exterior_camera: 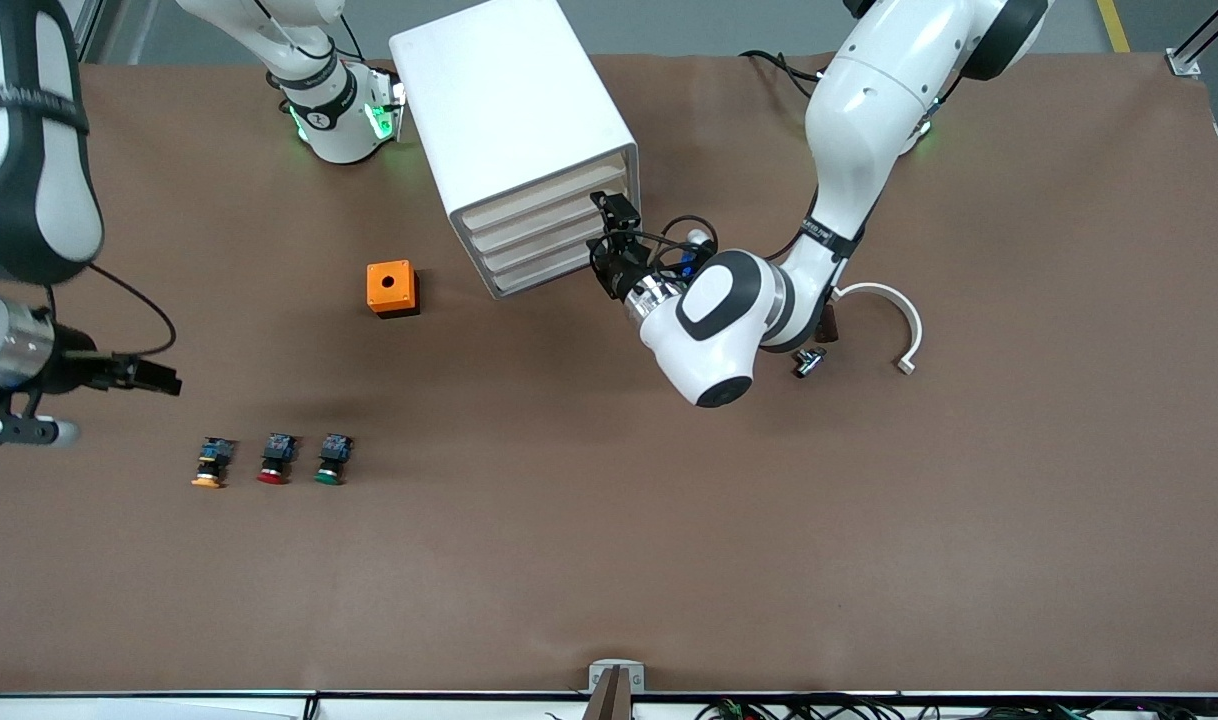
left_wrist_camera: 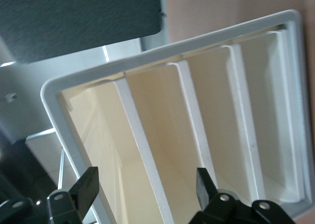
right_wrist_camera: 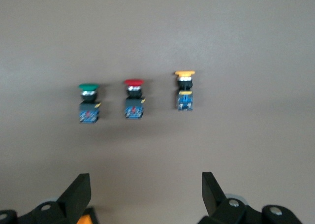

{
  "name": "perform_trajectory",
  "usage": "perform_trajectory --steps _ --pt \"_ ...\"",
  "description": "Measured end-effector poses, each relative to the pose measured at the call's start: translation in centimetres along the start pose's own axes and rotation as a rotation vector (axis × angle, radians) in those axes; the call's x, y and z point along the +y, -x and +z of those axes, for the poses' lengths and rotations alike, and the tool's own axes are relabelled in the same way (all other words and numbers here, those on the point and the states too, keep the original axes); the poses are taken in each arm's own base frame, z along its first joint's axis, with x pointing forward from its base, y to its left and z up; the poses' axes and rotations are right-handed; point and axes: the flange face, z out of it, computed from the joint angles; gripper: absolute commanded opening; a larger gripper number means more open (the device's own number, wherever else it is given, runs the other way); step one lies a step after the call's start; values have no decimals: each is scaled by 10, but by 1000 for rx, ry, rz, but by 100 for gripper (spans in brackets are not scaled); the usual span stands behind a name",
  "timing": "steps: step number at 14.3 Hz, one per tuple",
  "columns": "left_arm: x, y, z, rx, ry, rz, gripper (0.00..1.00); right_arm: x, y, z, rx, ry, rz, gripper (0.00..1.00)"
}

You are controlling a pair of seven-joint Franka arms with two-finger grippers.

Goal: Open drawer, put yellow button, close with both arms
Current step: 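Reach the left gripper to the cabinet drawer while the right gripper approaches buttons, then grasp the drawer front with the left gripper while the right grasps yellow button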

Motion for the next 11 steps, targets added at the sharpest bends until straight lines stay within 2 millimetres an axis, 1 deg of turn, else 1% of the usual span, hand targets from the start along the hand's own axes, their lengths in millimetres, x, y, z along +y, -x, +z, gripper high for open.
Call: perform_trajectory --steps 2,3,5,7,9,11 --pt "6 0 11 -11 -59 -44 64 10 -10 50 22 -1 15 100" --pt "9 1 16 -15 -80 -65 63 12 -12 74 37 -1 19 100" --pt "14 2 26 -15 -109 -92 63 17 -11 114 75 0 27 100" --pt "18 3 39 0 -125 -106 62 25 -9 149 89 0 38 100" --pt "18 6 55 23 -133 -110 62 34 -11 178 106 1 52 100" --pt "15 11 71 46 -138 -107 54 41 -13 206 109 2 43 100"
